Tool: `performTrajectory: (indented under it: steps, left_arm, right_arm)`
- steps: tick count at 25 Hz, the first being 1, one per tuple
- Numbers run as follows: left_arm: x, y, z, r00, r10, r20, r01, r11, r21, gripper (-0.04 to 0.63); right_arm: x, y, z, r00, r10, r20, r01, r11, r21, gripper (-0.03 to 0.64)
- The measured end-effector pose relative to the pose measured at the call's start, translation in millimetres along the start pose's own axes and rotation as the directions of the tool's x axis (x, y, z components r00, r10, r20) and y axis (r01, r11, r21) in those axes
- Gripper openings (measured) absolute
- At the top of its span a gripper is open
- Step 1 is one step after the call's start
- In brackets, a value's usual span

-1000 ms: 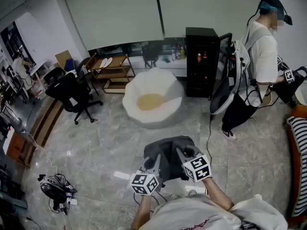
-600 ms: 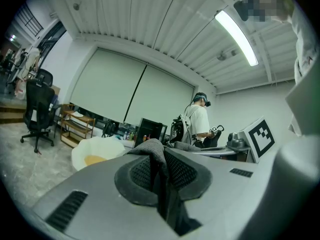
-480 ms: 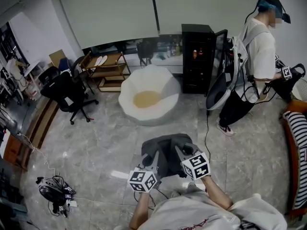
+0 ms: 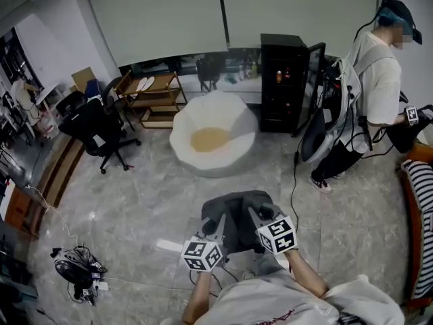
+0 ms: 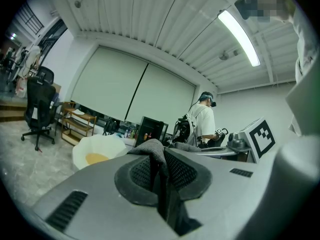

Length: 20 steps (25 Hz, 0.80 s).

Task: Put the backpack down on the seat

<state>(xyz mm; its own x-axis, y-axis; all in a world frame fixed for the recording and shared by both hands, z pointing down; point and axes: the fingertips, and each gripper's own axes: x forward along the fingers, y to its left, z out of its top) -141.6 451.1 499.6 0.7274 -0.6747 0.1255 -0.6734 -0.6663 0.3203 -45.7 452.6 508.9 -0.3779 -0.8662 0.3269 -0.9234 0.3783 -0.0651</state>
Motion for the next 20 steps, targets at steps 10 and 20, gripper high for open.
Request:
performTrajectory:
  steps: [10,20]
  left_arm:
    - [29,19,-3,1.0,-0.002,-0.019,0.002,1.0,-0.004,0.06]
    - [73,48,8,1.0,-0.007,-0.023,0.007,1.0,0.004,0.06]
  right_arm:
    - [28,-21,-1,1.0,0.001,-0.002,-0.001,1.0,0.012,0.052]
    - [70,-51,10,1.0,0.0,0.005,0.0,1.0,0.011,0.052]
